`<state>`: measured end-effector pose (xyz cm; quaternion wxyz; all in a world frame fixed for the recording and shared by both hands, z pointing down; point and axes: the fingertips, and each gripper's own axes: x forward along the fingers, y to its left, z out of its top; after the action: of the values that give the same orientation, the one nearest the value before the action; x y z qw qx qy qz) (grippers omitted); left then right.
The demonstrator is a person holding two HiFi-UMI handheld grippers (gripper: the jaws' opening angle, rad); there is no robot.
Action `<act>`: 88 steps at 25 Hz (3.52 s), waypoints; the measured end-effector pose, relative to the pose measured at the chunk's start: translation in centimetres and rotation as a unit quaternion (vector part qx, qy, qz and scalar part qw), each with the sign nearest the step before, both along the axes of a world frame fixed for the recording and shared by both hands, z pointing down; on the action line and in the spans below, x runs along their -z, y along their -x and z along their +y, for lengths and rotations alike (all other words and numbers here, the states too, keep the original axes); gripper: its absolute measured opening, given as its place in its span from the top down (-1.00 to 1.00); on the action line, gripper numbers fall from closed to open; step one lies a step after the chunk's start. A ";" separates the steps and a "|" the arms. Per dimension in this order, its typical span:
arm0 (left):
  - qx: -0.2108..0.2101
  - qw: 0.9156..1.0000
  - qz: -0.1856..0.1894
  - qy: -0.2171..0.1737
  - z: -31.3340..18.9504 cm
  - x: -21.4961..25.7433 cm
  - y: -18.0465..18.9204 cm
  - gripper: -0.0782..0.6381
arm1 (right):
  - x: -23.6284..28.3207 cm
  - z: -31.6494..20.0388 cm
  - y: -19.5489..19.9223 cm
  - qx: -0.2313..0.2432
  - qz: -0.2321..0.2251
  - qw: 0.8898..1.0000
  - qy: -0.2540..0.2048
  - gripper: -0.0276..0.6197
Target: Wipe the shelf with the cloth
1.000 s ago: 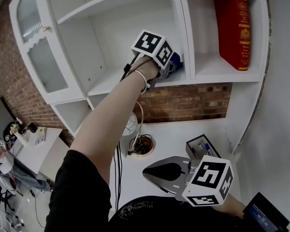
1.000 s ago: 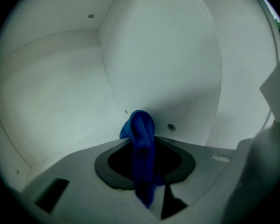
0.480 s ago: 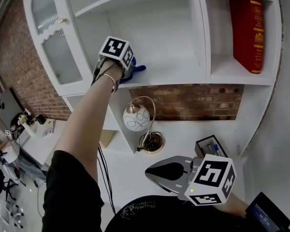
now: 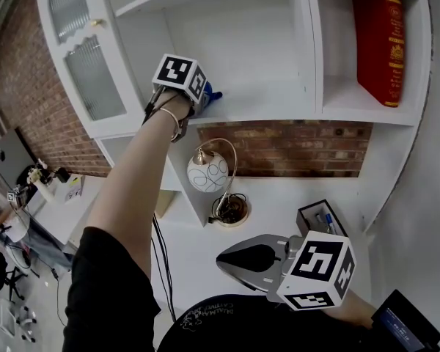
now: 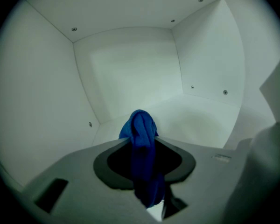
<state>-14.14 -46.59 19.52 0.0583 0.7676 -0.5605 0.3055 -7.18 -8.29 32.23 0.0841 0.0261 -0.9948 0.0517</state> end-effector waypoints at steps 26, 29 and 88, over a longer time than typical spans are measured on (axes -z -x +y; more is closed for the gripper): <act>-0.217 0.976 -0.016 -0.005 4.6 -0.4 -22.1 0.49 | 0.8 0.8 -1.5 -0.029 -0.018 0.999 -0.016 0.89; -0.220 0.975 0.000 -0.011 4.5 -0.2 -21.9 0.49 | 0.7 1.0 -1.5 -0.027 -0.017 0.999 -0.015 0.89; -0.257 0.917 0.190 -0.240 1.3 15.1 -12.2 0.46 | 12.2 -12.9 -4.7 -0.252 -0.044 0.955 -0.148 0.89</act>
<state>-1.99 -45.24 4.39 -0.1022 0.9199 -0.3783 0.0146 -2.52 -21.17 20.01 0.0201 0.2860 -0.9550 -0.0753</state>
